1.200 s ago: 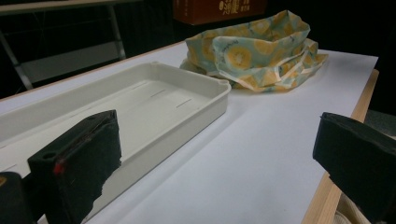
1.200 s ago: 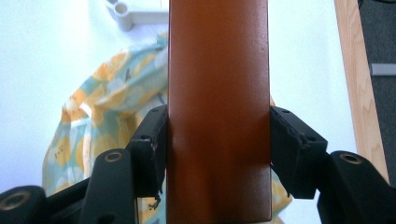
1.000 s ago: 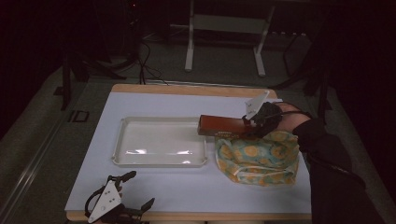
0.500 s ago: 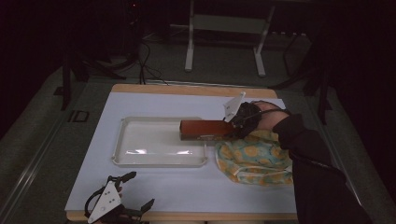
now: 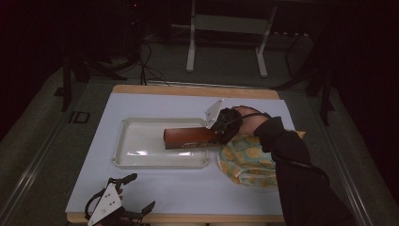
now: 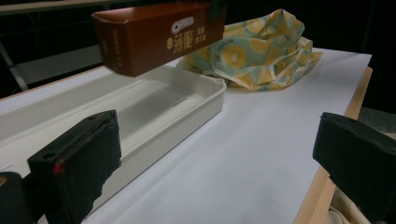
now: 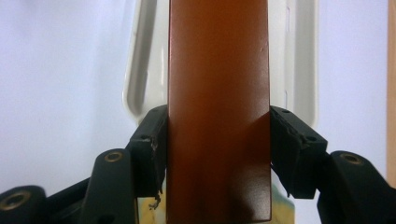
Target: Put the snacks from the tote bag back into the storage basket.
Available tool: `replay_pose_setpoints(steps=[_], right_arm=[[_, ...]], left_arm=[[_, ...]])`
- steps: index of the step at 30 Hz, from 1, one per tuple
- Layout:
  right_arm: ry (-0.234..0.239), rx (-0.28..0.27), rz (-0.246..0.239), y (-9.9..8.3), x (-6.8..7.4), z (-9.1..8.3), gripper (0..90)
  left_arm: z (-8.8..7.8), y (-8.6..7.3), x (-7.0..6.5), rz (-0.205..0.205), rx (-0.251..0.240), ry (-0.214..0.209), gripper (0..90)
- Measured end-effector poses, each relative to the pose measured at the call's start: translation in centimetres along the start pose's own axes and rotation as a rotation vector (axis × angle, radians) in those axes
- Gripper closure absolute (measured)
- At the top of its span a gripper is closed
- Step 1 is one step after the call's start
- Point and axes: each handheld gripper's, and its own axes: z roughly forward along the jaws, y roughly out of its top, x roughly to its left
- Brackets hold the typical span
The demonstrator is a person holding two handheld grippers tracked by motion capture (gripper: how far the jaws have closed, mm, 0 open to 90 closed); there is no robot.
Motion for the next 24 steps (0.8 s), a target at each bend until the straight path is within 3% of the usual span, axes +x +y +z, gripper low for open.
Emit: replay_pose_setpoints(steps=[6,14,18,24], right_arm=[[0.016,-0.013,-0.018,1.4,-0.1,1.3,43.1],[0.018,-0.105,-0.038,3.0,0.0,2.0,43.1],[-0.009,-0.157,-0.032,3.0,-0.4,2.2,43.1],[-0.022,-0.145,-0.01,2.3,-0.9,3.4,43.1]], left_arm=[[-0.1,0.0,0.0,-0.002,-0.004,0.0,1.3],[-0.1,0.0,0.0,0.001,-0.004,-0.003,1.3],[-0.1,0.0,-0.1,0.001,-0.009,-0.004,1.3],[-0.1,0.0,-0.1,0.002,-0.01,-0.006,1.3]])
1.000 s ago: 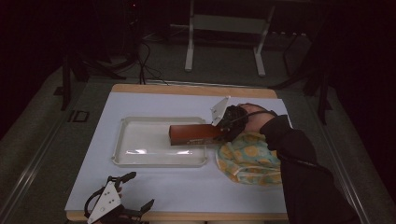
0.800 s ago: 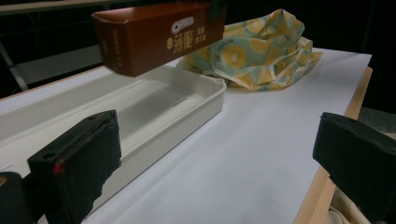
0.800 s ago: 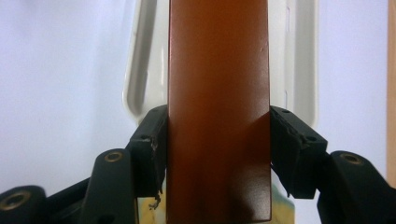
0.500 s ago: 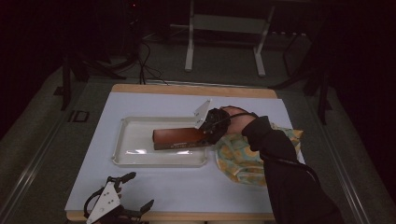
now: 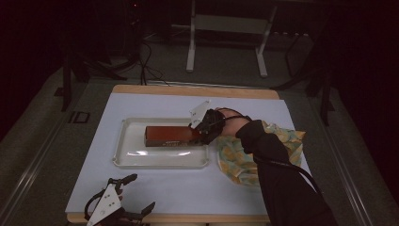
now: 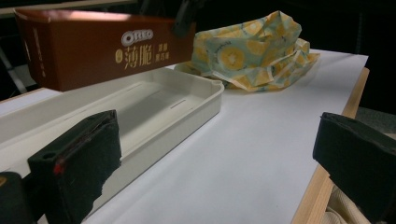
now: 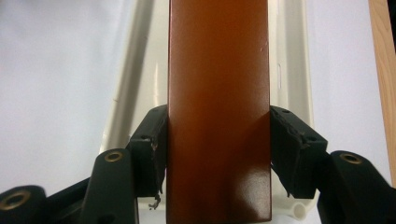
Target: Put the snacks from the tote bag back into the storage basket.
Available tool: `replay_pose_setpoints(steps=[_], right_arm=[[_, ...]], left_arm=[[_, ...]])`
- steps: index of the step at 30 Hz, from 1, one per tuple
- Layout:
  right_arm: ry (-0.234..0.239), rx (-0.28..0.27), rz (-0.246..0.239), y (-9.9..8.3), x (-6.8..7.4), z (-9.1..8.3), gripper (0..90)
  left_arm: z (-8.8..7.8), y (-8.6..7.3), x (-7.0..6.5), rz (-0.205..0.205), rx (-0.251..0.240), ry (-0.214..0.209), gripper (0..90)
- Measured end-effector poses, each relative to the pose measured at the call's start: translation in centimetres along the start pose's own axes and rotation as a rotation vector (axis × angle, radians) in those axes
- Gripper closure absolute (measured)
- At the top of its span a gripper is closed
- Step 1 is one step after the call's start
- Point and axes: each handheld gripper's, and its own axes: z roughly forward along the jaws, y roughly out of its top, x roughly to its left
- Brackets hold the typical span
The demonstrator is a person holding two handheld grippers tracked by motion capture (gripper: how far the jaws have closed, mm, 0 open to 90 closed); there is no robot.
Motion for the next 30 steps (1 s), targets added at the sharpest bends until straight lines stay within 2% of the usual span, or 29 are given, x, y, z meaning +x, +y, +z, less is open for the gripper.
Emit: replay_pose_setpoints(steps=[6,8,19,30], right_arm=[[-0.01,0.016,0.036,-0.9,-0.6,0.9,43.1],[-0.012,0.039,0.046,-1.5,-0.9,1.7,43.1],[0.01,0.101,0.052,-2.3,-1.2,4.2,43.0],[0.036,0.143,0.057,-2.6,-0.9,5.7,43.0]], left_arm=[[0.0,0.0,0.0,0.003,0.0,0.0,1.3],[0.0,0.0,0.0,0.005,0.0,-0.001,1.2],[0.0,0.0,0.0,0.005,0.0,-0.005,1.3],[0.0,0.0,0.0,0.006,0.001,-0.005,1.3]])
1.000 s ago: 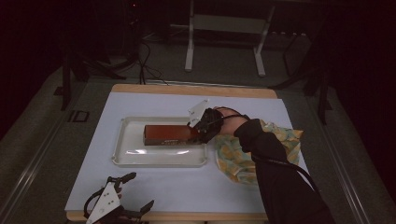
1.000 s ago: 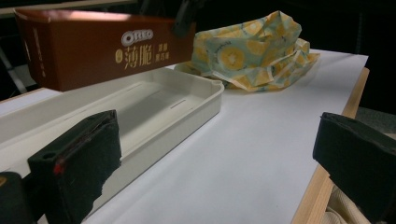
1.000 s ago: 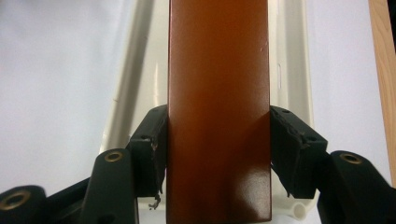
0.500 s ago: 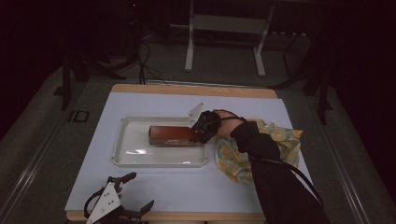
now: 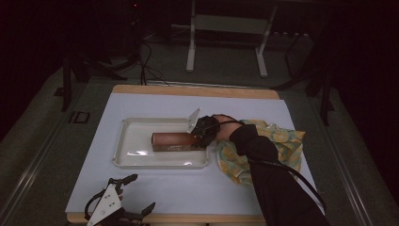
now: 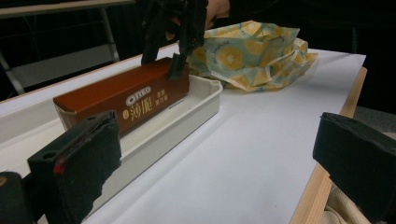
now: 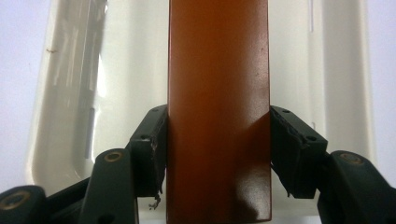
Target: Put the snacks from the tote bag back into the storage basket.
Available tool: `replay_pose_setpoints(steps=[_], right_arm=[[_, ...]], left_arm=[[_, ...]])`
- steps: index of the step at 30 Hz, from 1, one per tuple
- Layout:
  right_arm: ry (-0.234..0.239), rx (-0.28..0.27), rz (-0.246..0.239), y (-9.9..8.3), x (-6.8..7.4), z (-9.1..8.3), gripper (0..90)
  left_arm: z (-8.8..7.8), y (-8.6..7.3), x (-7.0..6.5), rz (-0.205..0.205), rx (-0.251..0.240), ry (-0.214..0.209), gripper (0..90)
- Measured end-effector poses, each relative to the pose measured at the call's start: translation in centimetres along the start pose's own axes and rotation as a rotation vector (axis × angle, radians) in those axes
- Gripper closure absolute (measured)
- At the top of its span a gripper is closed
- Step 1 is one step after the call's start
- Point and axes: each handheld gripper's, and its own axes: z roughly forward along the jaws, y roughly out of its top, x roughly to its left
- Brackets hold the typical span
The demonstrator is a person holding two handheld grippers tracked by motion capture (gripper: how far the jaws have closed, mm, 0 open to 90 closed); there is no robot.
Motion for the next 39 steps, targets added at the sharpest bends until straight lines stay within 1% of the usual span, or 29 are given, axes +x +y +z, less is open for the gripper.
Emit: replay_pose_setpoints(steps=[4,9,11,12,16,18,22,24,25,26,31,32,34,35,36,39], right_arm=[[0.007,0.013,-0.002,0.1,0.1,0.5,42.9],[0.013,0.016,0.009,0.0,0.0,0.5,42.7],[0.021,0.015,0.01,0.0,0.0,0.5,42.5],[0.038,0.015,0.012,0.1,-0.1,0.5,42.0],[0.036,0.024,0.016,0.1,-0.1,0.6,40.4],[0.034,0.042,0.024,0.1,-0.1,0.8,39.3],[0.033,0.043,0.023,0.3,0.0,0.7,37.3],[0.026,0.04,0.025,0.4,-0.1,0.4,35.3],[0.021,0.04,0.034,0.5,-0.2,0.3,32.9],[0.02,0.038,0.044,0.5,-0.3,0.1,32.8],[0.007,0.025,0.055,0.7,-0.3,-1.0,30.9],[0.007,0.025,0.055,0.7,-0.3,-1.0,30.9],[0.002,0.023,0.067,0.6,-0.3,-1.8,30.8],[0.004,0.02,0.062,0.6,-0.4,-2.0,30.0],[0.003,0.016,0.069,0.6,-0.3,-2.3,29.1],[-0.017,0.008,0.085,0.6,-0.2,-3.1,23.5]], left_arm=[[0.0,0.0,0.0,0.0,-0.001,0.0,1.2],[0.0,0.0,0.0,0.001,0.0,0.0,1.3],[0.0,0.0,0.0,0.001,0.0,0.0,1.3],[0.0,0.0,0.0,0.001,0.0,0.0,1.3],[0.0,0.0,0.0,0.002,0.0,0.001,1.2],[0.0,0.0,-0.1,0.005,0.001,0.0,1.3],[0.0,0.1,0.0,0.003,-0.002,0.0,1.3],[0.0,0.1,0.0,0.002,-0.003,0.0,1.3],[0.0,0.1,0.0,0.001,-0.004,-0.001,1.2],[0.0,0.1,-0.1,0.001,-0.004,-0.001,1.2],[0.0,0.1,0.0,0.0,-0.004,-0.001,1.3],[0.0,0.1,0.0,0.0,-0.003,0.0,1.3],[0.0,0.1,0.0,0.0,-0.003,0.001,1.3],[0.0,0.1,0.0,0.0,-0.003,0.001,1.3],[0.0,0.1,0.0,0.001,-0.001,0.001,1.3],[0.0,0.1,0.0,0.002,0.001,0.0,1.2]])
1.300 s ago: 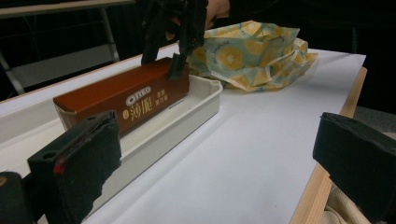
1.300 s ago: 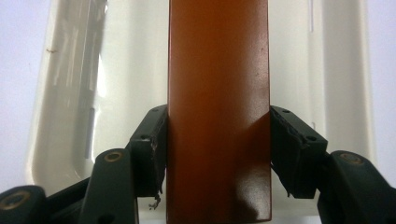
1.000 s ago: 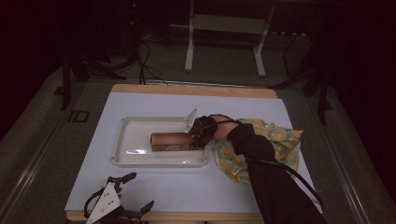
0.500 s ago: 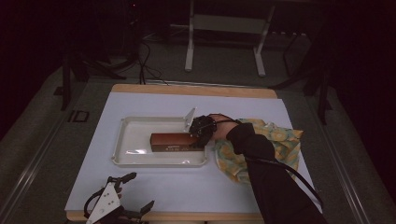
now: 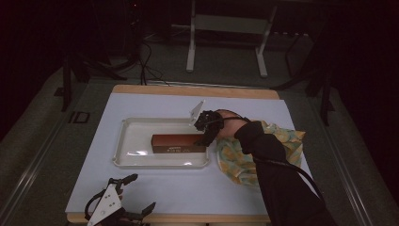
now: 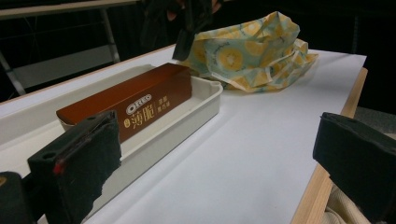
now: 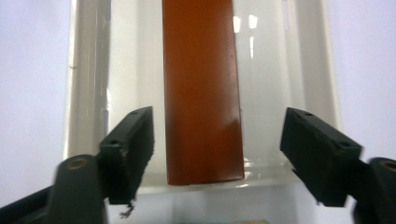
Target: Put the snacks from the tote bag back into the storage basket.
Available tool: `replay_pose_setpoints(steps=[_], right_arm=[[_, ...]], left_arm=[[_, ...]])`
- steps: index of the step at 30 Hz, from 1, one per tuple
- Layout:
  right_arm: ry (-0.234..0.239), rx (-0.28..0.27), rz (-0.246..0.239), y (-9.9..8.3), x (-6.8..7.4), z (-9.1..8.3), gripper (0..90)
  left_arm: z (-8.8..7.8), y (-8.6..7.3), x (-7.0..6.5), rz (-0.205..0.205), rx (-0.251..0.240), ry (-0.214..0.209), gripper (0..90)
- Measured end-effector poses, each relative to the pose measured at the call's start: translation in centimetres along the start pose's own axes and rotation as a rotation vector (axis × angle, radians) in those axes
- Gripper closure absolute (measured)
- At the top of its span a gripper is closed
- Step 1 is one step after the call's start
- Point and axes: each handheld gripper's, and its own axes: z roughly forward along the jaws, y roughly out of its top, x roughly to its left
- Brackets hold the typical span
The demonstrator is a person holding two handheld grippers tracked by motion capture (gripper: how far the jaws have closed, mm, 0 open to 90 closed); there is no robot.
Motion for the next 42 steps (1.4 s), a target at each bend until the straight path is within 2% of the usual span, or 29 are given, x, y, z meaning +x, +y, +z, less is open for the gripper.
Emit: replay_pose_setpoints(steps=[5,6,8,10,11,14,15,18,19,22,23,29,33,35,37,40,42], right_arm=[[-0.008,-0.003,0.028,0.0,0.2,-1.1,16.4],[-0.028,-0.01,0.064,-0.2,0.2,-1.7,12.9],[-0.032,-0.016,0.071,-0.3,0.2,-1.9,12.7],[-0.03,-0.045,0.103,-0.7,0.1,-2.6,10.7],[-0.043,-0.05,0.11,-0.9,0.1,-2.8,10.7],[-0.051,-0.057,0.126,-1.5,0.1,-3.3,10.7],[-0.051,-0.058,0.145,-1.7,0.1,-3.4,10.7],[-0.06,-0.077,0.155,-2.2,0.2,-3.8,10.8],[-0.08,-0.101,0.177,-2.9,0.4,-4.3,10.8],[-0.101,-0.108,0.197,-3.6,0.5,-4.6,10.8],[-0.116,-0.114,0.219,-4.2,0.6,-4.9,10.8],[-0.154,-0.14,0.31,-6.7,0.6,-5.8,11.0],[-0.183,-0.158,0.352,-8.1,0.8,-6.5,12.6],[-0.207,-0.177,0.377,-8.8,0.9,-6.9,12.6],[-0.203,-0.188,0.393,-9.1,1.0,-7.1,12.6],[-0.227,-0.222,0.448,-10.3,1.3,-7.9,12.7],[-0.243,-0.236,0.46,-10.8,1.6,-8.2,12.8]], left_arm=[[0.1,0.0,0.0,0.0,0.0,-0.002,1.3],[0.0,0.0,-0.1,0.001,0.0,-0.001,1.2],[0.0,0.0,-0.1,0.0,0.0,-0.002,1.3],[0.0,0.0,0.0,-0.001,0.0,-0.002,1.3],[0.1,0.0,0.0,-0.002,0.0,-0.003,1.2],[0.1,0.0,-0.1,-0.001,0.003,-0.006,1.3],[0.1,0.0,-0.1,-0.002,0.005,-0.007,1.3],[0.1,0.0,-0.1,-0.004,0.003,-0.008,1.3],[0.1,0.0,-0.1,-0.003,0.005,-0.008,1.3],[0.1,0.0,-0.1,-0.002,0.005,-0.008,1.3],[0.1,0.0,-0.1,-0.001,0.005,-0.007,1.2],[0.2,0.0,-0.1,0.001,0.006,-0.01,1.3],[0.2,0.0,-0.1,0.0,0.009,-0.01,1.2],[0.2,0.0,-0.1,-0.004,0.004,-0.012,1.3],[0.2,0.0,-0.1,-0.009,-0.001,-0.016,1.2],[0.2,0.0,-0.1,-0.011,0.002,-0.012,1.3],[0.2,0.0,-0.1,-0.008,-0.001,-0.014,1.3]])
